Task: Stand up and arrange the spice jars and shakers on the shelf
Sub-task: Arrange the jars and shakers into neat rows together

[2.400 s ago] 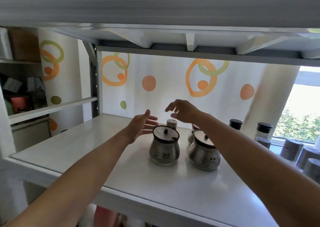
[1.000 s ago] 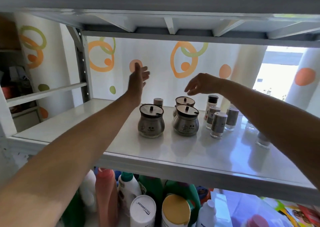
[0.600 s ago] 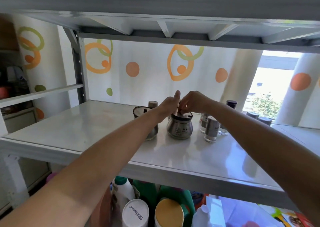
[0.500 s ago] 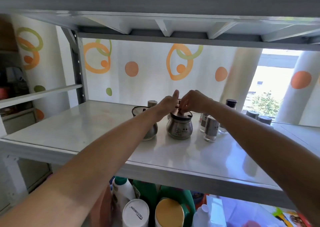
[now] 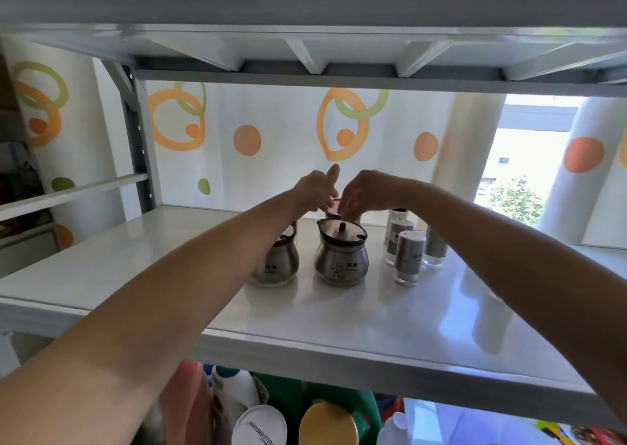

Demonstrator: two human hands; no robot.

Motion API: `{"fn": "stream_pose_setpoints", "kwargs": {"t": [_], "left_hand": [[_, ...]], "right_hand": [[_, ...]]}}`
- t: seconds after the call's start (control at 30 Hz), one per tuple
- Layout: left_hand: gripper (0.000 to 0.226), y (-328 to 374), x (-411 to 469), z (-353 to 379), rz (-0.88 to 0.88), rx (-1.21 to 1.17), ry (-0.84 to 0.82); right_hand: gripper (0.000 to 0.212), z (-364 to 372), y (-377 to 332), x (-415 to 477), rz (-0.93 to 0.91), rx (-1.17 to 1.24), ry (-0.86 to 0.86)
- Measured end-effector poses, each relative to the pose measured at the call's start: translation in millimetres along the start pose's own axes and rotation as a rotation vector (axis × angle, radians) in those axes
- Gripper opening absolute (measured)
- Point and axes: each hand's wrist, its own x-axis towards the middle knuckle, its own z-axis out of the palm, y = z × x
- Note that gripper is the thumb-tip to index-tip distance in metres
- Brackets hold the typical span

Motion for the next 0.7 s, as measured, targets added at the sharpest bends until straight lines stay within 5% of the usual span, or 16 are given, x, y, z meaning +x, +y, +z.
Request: {"fn": "stream_pose_setpoints", "kwargs": {"t": [0.17, 0.3, 0.4, 0.7], "left_hand": [[0.035, 4, 26, -4, -0.054, 0.103, 0.024], [0.048, -7, 43, 0, -0.041, 0.296, -0.246], [0.023, -11, 51, -2, -0.034, 0.312, -0.373], [0.024, -17, 64, 12, 0.071, 0.459, -0.264]], "right_hand": [[0.018, -19, 25, 28, 0.079, -0.068, 0.260], [0.023, -3, 31, 46, 0.108, -0.167, 0.134], [0.022, 11, 38, 59, 0.133, -0.146, 0.114], [0.019, 16, 49, 74, 0.192, -0.223, 0.135]]}}
